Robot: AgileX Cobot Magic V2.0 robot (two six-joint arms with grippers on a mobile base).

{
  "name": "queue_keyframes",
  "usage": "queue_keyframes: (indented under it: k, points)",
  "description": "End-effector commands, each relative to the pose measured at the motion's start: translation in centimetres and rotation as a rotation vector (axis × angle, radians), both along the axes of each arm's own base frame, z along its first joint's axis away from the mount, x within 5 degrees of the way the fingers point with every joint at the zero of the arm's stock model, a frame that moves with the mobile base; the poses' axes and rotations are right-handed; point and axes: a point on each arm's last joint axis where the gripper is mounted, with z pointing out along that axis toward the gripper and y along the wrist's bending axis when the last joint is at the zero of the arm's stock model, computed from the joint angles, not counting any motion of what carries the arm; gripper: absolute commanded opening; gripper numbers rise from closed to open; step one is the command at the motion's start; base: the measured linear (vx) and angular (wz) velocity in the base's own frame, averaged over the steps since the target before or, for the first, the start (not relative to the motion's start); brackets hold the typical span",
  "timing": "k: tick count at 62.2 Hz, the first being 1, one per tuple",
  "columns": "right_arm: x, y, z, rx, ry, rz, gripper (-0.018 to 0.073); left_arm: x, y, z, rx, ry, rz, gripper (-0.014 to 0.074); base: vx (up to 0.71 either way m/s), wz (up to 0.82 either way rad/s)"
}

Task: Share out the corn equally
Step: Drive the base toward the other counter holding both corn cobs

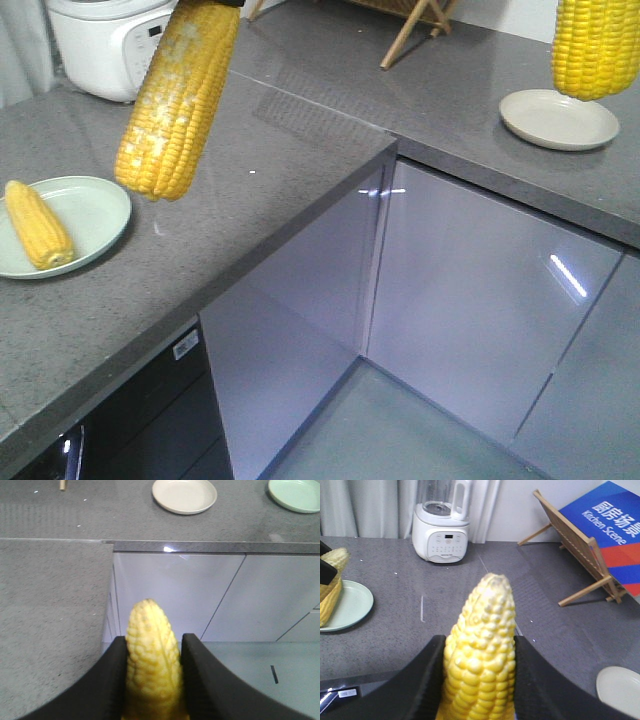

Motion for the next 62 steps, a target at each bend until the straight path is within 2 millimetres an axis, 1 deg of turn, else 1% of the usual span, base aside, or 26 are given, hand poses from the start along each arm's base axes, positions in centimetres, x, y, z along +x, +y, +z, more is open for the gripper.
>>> queue_keyframes:
  k: [1, 62]
  points:
    - [-1.09, -0.13, 1.58, 0.042, -0.099, -0.011, -0.0001, -1.96, 0.62, 2.29, -0.062, -0.074, -0.008, -0.0006, -0.04, -0.26]
    - [-1.09, -0.13, 1.58, 0.042, -0.099, -0.011, -0.0001, -1.96, 0.62, 2.29, -0.062, -0.074, -0.008, -0.0006, -0.04, -0.30]
